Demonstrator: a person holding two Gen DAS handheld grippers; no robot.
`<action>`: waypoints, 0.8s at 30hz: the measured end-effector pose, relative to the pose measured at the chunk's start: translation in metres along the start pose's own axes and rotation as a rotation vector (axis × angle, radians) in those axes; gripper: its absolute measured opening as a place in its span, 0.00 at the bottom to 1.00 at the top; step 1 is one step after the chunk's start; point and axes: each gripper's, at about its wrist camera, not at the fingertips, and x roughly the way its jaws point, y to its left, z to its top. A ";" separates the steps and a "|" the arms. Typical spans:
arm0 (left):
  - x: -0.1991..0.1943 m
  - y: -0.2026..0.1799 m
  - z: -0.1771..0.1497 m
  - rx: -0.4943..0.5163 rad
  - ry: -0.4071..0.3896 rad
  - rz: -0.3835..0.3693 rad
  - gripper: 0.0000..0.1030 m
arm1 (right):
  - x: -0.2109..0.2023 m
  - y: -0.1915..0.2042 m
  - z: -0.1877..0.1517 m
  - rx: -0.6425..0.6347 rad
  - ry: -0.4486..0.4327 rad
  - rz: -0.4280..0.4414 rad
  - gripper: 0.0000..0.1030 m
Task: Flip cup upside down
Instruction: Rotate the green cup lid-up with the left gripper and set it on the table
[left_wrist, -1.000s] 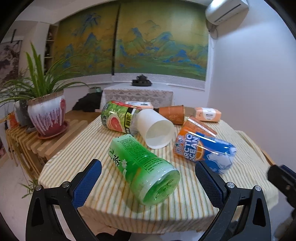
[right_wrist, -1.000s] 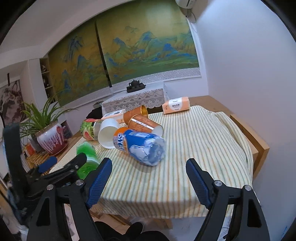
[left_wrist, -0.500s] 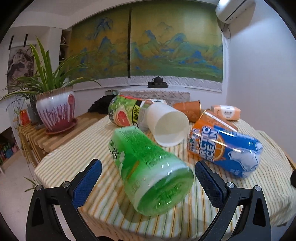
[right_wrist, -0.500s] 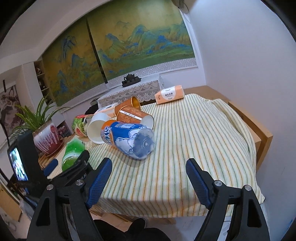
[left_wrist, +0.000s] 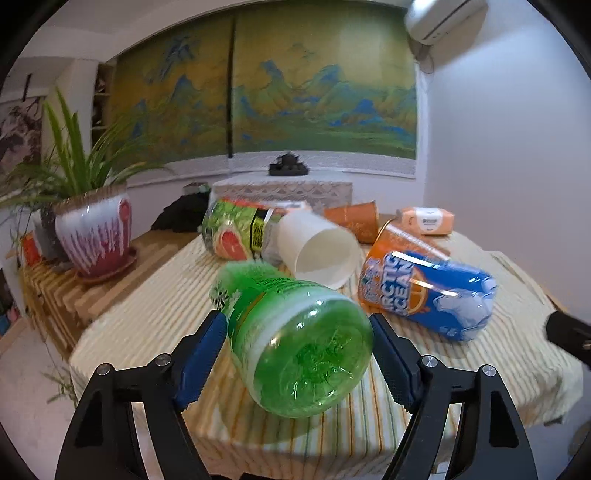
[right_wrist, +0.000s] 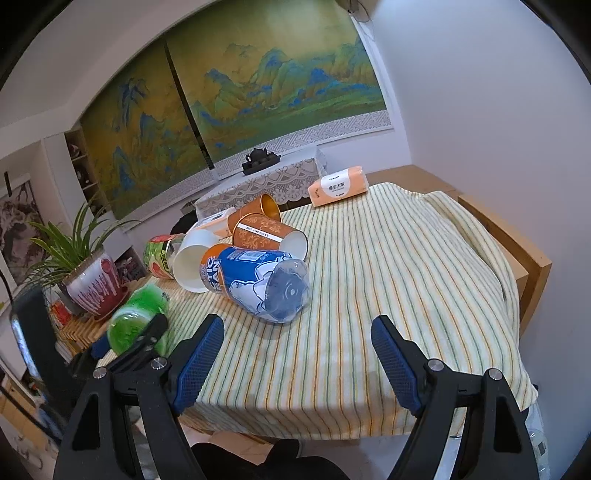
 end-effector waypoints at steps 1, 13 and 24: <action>-0.004 0.002 0.004 0.010 -0.004 -0.017 0.79 | 0.000 0.000 0.000 0.006 0.002 0.002 0.77; 0.002 0.026 0.048 0.047 0.017 -0.205 0.73 | 0.008 0.011 0.000 0.021 0.012 0.011 0.77; 0.009 0.061 0.046 -0.018 0.048 -0.255 0.73 | 0.015 0.022 0.003 0.005 0.021 -0.003 0.77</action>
